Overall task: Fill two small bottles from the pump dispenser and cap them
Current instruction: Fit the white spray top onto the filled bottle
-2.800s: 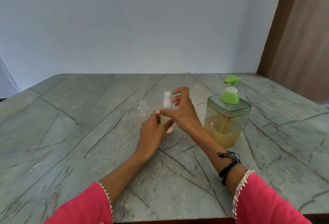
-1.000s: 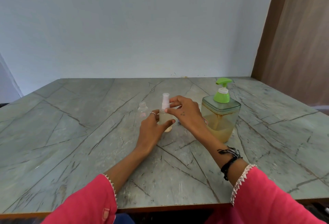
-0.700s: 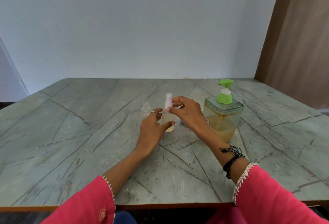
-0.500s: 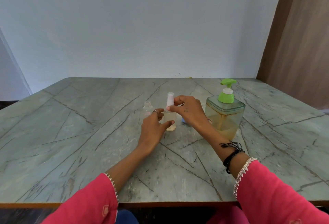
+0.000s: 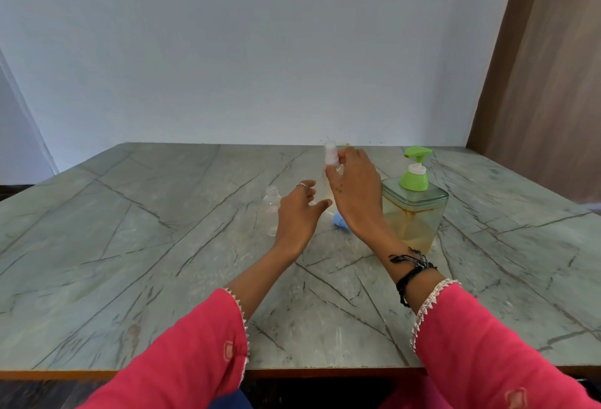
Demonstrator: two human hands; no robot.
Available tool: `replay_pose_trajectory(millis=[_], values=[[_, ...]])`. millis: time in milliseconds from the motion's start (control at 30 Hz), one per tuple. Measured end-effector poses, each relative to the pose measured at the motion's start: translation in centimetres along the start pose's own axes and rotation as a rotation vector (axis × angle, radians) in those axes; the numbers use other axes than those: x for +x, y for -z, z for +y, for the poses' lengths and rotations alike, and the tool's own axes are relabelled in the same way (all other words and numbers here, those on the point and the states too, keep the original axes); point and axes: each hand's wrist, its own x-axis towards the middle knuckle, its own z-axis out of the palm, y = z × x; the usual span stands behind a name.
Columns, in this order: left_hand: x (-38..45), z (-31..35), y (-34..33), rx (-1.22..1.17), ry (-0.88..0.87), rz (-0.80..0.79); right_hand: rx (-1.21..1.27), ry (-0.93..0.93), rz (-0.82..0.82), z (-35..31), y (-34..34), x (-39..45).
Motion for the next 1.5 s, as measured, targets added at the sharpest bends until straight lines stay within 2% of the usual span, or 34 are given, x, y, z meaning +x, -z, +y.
replay_pose_trajectory(millis=[167, 367, 567, 867, 1200, 1267, 1367, 1500], values=[[-0.4, -0.5, 0.0, 0.012, -0.015, -0.004, -0.181, 0.013, 0.047, 0.3, -1.1, 0.8], [-0.8, -1.7, 0.7, 0.118, -0.014, -0.020, 0.112, -0.200, 0.022, 0.6, -3.3, 1.6], [-0.7, -2.1, 0.3, 0.134, 0.015, -0.033, 0.165, -0.303, 0.022, 1.8, -4.5, 2.2], [1.4, -1.3, -1.1, 0.138, 0.037, -0.109, 0.113, -0.319, 0.004, 3.3, -5.1, 2.2], [1.8, -1.0, -1.8, 0.200, 0.005, -0.146, 0.214, -0.376, 0.008, 3.6, -4.5, 1.9], [1.7, -0.7, -2.0, 0.193, 0.000, -0.137, 0.222, -0.380, -0.006, 3.5, -4.4, 1.9], [1.2, -0.2, -2.0, 0.150, 0.001, -0.099, 0.262, -0.342, 0.055, 2.6, -4.2, 1.4], [0.6, 0.5, -1.4, 0.044, -0.027, 0.042, 0.171, -0.143, 0.155, 1.6, -3.4, 0.2]])
